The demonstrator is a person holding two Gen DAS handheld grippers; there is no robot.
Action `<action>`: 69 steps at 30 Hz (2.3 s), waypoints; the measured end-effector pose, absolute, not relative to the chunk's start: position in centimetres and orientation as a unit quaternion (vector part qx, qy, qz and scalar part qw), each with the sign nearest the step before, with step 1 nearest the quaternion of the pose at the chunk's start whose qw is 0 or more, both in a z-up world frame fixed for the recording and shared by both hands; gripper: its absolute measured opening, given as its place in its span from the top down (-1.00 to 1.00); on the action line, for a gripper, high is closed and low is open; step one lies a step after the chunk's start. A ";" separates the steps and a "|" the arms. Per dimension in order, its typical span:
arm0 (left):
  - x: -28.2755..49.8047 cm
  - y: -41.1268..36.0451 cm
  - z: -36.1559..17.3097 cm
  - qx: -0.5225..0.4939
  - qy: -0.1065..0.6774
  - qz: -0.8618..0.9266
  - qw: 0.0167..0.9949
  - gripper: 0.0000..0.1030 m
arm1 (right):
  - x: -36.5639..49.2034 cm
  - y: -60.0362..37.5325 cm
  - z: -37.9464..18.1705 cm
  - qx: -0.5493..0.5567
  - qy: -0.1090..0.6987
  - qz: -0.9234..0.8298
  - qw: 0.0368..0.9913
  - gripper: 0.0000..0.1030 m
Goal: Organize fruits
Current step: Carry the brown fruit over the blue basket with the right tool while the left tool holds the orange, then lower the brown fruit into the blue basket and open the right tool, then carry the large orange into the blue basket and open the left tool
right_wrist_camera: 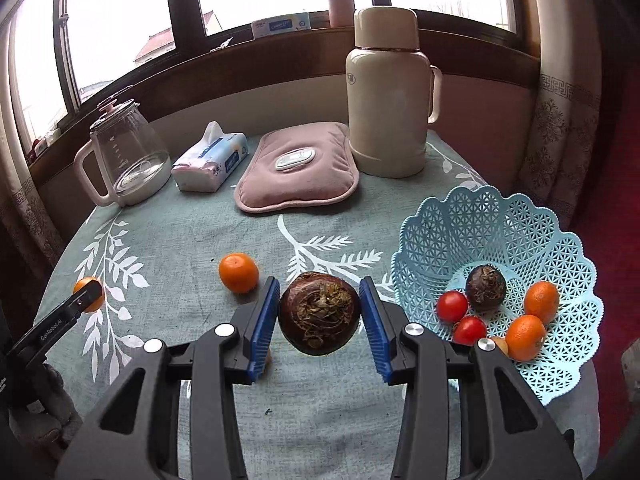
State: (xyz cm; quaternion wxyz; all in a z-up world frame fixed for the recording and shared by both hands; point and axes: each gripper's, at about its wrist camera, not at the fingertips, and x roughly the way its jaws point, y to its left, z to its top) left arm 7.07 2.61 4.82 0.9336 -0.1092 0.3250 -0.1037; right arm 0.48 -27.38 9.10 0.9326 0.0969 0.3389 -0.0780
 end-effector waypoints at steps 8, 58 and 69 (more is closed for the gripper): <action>7.0 2.3 4.7 -0.105 0.327 -0.106 0.933 0.11 | -0.5 -32.6 8.7 0.141 0.338 -0.123 0.922 0.17; 5.1 -2.3 5.0 -0.072 0.343 -0.193 0.916 0.11 | -7.5 -38.7 7.6 0.231 0.308 -0.189 0.903 0.11; 2.2 -9.4 7.3 -0.042 0.337 -0.286 0.896 0.11 | -10.4 -41.5 7.9 0.248 0.277 -0.202 0.906 -0.03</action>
